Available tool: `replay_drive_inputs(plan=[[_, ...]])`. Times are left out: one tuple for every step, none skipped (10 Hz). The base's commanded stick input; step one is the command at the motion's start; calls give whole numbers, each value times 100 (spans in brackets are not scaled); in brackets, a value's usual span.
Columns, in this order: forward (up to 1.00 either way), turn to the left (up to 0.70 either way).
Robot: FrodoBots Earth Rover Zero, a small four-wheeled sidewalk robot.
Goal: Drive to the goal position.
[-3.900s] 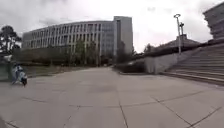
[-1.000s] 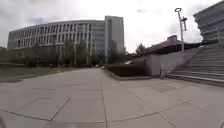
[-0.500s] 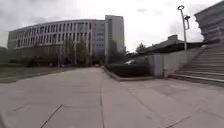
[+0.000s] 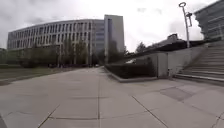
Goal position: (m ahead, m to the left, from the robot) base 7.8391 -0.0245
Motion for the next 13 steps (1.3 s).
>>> replay_drive_inputs(plan=[[70,2],[70,2],[70,2],[70,2],[70,2],[70,2],[70,2],[70,2],[70,2],[70,2],[70,2],[70,2],[70,2]])
